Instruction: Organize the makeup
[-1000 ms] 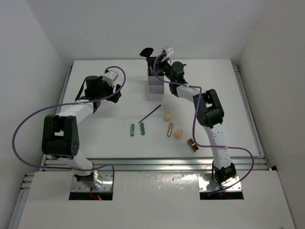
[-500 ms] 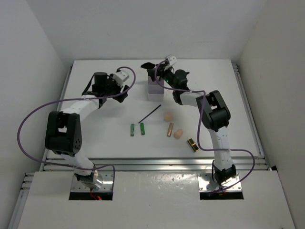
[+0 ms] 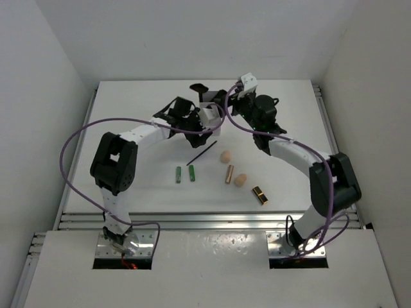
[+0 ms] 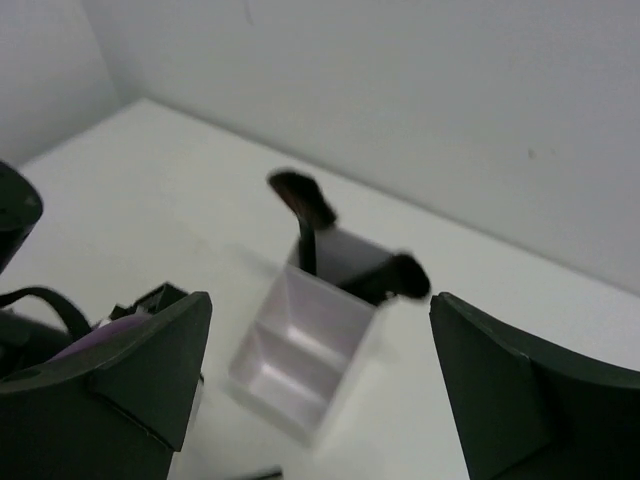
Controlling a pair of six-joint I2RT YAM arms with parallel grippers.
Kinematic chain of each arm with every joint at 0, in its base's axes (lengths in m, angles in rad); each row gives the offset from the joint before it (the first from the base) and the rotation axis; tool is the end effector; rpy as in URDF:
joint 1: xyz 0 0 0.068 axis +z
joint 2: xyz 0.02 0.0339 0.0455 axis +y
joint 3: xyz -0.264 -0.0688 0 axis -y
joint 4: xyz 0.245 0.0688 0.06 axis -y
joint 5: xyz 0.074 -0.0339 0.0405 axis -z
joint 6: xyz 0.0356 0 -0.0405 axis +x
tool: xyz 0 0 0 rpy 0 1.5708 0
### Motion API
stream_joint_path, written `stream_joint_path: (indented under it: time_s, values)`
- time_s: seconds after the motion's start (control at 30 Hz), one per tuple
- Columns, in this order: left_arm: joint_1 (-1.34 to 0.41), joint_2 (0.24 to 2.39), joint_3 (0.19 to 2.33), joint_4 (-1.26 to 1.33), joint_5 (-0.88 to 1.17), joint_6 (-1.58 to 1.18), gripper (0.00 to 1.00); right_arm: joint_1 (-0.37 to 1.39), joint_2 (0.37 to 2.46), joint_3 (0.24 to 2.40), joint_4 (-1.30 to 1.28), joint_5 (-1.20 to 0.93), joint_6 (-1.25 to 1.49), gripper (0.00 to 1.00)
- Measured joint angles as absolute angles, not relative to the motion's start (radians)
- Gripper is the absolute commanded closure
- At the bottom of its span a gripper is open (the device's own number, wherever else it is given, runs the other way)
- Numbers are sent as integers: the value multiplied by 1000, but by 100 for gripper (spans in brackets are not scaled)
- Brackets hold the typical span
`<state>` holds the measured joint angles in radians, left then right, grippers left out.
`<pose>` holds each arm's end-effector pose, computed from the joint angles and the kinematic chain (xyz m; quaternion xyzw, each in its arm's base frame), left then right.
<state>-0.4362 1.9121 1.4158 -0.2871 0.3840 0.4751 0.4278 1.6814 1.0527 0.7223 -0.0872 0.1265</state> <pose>0.3825 -0.1930 0.2229 0.4646 0.7818 -0.1689 0.3799 0.3550 0.1653 0.2906 -0.1328 0.6602 0.2303 0.7025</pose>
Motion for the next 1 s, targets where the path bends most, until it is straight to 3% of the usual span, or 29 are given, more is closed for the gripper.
stream_joint_path:
  time_s: [0.2, 0.53, 0.77, 0.87, 0.9, 0.93, 1.0]
  values:
    - [-514, 2029, 1480, -334, 346, 477, 18, 400, 1461, 942, 360, -31, 49, 14]
    - [-538, 2179, 1596, -363, 237, 348, 28, 359, 1216, 737, 173, -35, -13, 14]
    - [-545, 2180, 1608, -420, 210, 307, 52, 306, 1127, 706, 154, -54, -50, 14]
    - [-553, 2180, 1612, -444, 213, 310, 75, 287, 1100, 692, 155, -50, -52, 14]
    - [-557, 2181, 1615, -453, 212, 310, 91, 282, 1093, 687, 156, -47, -52, 14]
    - [-559, 2184, 1621, -464, 213, 312, 98, 279, 1088, 683, 156, -46, -52, 14]
    - [-564, 2189, 1633, -479, 213, 321, 100, 271, 1077, 675, 155, -38, -49, 14]
